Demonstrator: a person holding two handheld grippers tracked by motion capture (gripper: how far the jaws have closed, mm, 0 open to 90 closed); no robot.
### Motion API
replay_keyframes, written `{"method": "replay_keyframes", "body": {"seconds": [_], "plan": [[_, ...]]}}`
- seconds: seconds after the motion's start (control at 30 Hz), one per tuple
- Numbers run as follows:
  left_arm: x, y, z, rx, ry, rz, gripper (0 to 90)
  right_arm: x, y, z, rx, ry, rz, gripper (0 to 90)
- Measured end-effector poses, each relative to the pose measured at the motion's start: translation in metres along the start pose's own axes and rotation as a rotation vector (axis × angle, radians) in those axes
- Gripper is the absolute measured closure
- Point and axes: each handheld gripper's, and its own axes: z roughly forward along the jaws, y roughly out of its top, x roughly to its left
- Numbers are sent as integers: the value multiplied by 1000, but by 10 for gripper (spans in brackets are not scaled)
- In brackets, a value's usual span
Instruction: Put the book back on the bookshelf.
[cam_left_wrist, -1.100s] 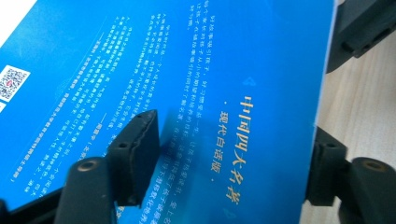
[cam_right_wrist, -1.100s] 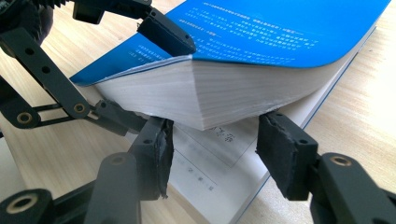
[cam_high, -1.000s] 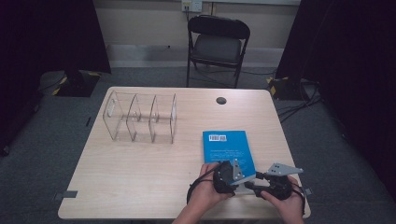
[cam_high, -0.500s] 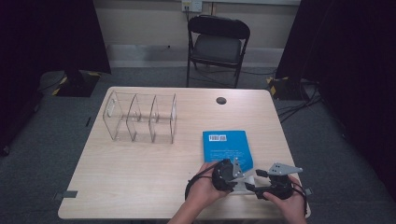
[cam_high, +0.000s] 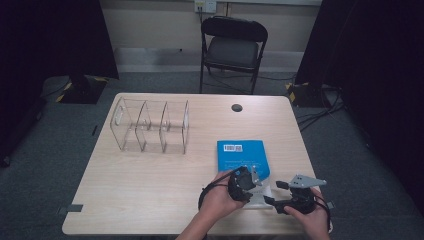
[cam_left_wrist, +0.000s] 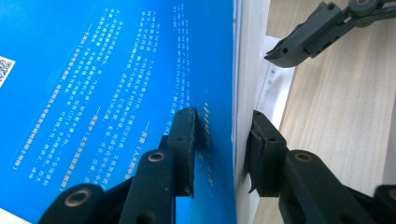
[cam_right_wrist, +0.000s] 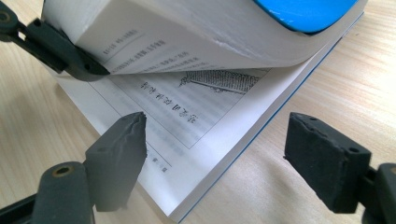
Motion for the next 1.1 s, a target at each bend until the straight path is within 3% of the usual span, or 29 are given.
{"method": "replay_keyframes", "body": {"seconds": [0.9, 1.1], "plan": [[19, 25, -31, 67, -35, -93, 712, 6, -2, -2, 14, 35, -33, 155], [22, 29, -35, 72, -36, -106, 717, 10, -3, 1, 33, 37, -66, 151]]}}
